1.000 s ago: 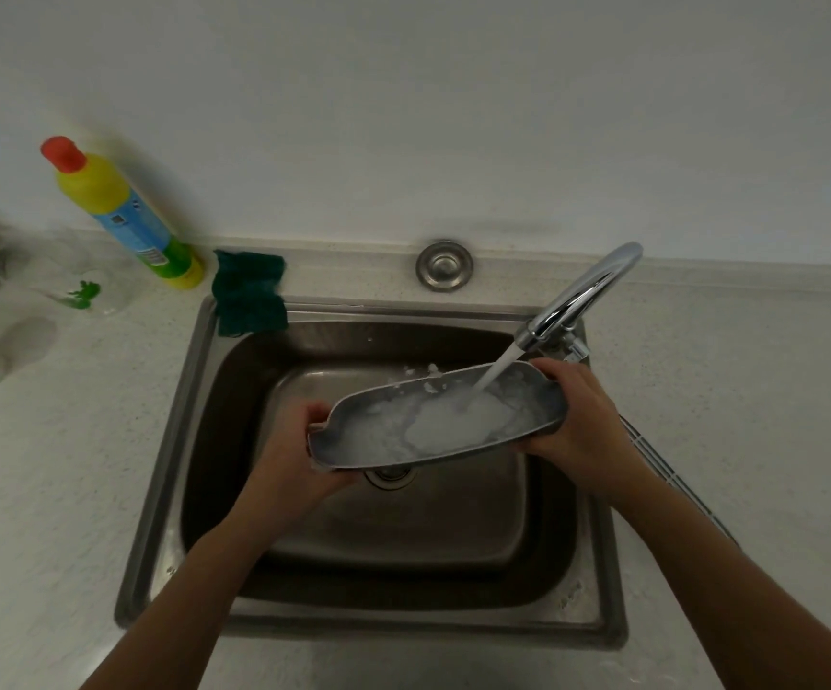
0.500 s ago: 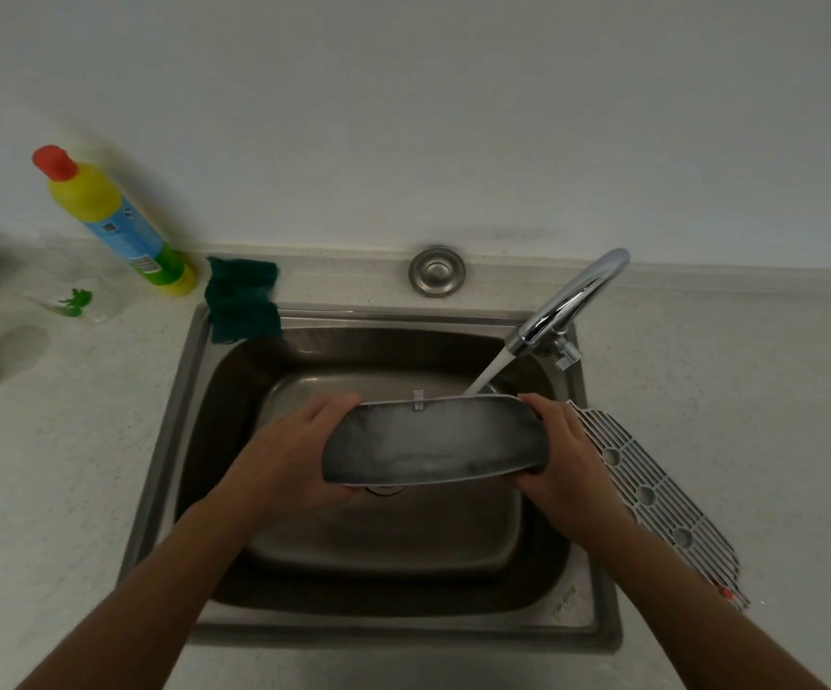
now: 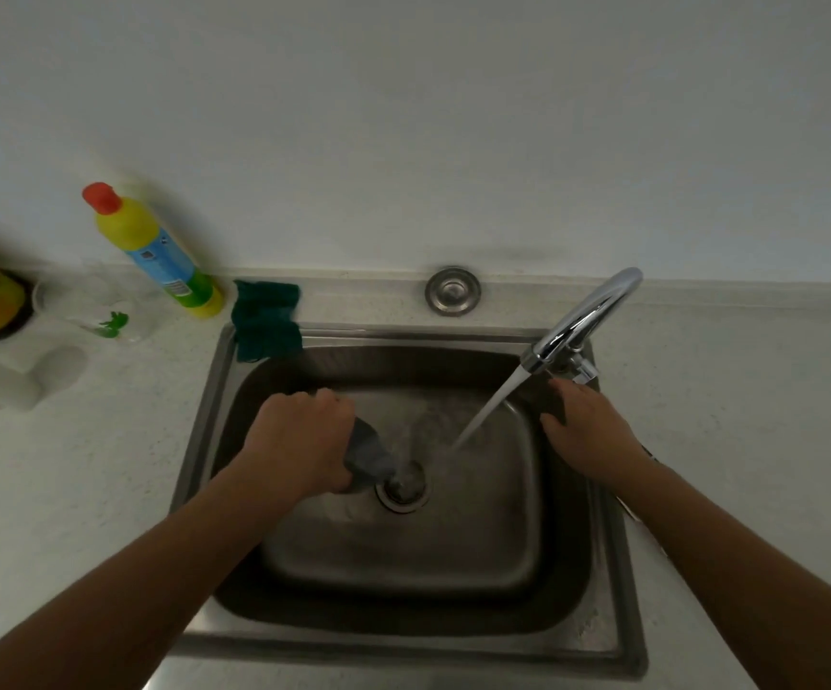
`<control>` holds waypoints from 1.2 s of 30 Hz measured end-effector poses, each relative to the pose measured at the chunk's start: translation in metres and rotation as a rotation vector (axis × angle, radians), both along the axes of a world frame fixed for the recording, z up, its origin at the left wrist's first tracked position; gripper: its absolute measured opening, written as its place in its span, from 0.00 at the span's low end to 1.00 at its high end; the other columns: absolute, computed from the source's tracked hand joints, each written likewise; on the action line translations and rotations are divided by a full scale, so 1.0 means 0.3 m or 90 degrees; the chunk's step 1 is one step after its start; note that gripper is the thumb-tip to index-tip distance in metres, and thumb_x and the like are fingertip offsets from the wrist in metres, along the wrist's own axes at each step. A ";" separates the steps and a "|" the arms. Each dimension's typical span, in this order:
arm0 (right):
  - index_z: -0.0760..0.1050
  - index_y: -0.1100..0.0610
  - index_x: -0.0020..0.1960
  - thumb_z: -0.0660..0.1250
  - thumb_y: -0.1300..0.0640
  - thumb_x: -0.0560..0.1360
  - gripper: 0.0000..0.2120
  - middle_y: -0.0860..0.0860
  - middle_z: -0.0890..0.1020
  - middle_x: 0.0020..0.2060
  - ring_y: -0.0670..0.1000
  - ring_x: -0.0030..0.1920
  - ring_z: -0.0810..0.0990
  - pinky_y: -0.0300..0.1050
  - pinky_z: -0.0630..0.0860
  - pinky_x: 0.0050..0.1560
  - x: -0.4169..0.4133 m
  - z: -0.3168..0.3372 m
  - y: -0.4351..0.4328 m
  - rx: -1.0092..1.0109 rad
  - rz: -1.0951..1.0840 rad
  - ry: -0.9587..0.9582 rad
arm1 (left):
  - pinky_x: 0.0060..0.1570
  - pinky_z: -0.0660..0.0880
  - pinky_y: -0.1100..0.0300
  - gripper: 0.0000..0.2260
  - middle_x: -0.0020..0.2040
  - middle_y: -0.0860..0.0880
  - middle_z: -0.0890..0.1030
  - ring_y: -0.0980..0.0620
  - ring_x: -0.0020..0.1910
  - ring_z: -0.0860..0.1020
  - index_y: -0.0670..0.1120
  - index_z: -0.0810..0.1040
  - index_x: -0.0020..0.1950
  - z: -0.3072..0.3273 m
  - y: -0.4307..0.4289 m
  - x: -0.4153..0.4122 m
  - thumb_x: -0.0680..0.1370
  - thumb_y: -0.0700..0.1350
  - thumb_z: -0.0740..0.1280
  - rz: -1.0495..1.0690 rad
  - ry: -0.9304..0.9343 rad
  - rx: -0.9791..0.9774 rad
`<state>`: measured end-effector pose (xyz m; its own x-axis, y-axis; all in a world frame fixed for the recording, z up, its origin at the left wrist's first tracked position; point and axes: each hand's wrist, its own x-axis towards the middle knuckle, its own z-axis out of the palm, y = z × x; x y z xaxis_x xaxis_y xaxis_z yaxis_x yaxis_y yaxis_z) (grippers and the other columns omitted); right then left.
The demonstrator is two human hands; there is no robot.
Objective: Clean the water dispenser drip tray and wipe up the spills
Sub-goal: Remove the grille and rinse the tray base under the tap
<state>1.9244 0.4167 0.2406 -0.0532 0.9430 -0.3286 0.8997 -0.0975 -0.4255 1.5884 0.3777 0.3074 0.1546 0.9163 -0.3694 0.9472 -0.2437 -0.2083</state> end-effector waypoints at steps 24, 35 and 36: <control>0.72 0.54 0.68 0.72 0.51 0.76 0.23 0.57 0.77 0.60 0.57 0.57 0.76 0.51 0.73 0.54 0.155 -0.008 -0.148 0.058 -0.112 -0.010 | 0.43 0.85 0.45 0.29 0.52 0.36 0.87 0.35 0.46 0.87 0.47 0.82 0.62 -0.291 -0.279 -0.236 0.67 0.61 0.79 1.037 -0.956 -0.308; 0.54 0.54 0.78 0.70 0.35 0.72 0.45 0.59 0.68 0.72 0.63 0.70 0.71 0.62 0.75 0.66 0.246 -0.084 -0.278 -0.055 -0.099 -0.222 | 0.39 0.85 0.45 0.31 0.59 0.33 0.81 0.34 0.45 0.87 0.47 0.78 0.63 -0.289 -0.333 -0.168 0.65 0.59 0.78 1.057 -0.963 -0.322; 0.55 0.54 0.77 0.69 0.36 0.73 0.42 0.59 0.69 0.71 0.63 0.68 0.72 0.62 0.77 0.64 0.249 -0.083 -0.274 -0.048 -0.099 -0.224 | 0.39 0.85 0.45 0.31 0.60 0.33 0.81 0.34 0.45 0.87 0.47 0.78 0.64 -0.293 -0.339 -0.164 0.65 0.60 0.78 1.062 -0.958 -0.322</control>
<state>1.9990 0.3343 0.2158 0.2168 0.9037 -0.3693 0.9614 -0.2633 -0.0801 1.5391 0.2758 0.2196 -0.0873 0.3925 -0.9156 -0.3273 0.8568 0.3985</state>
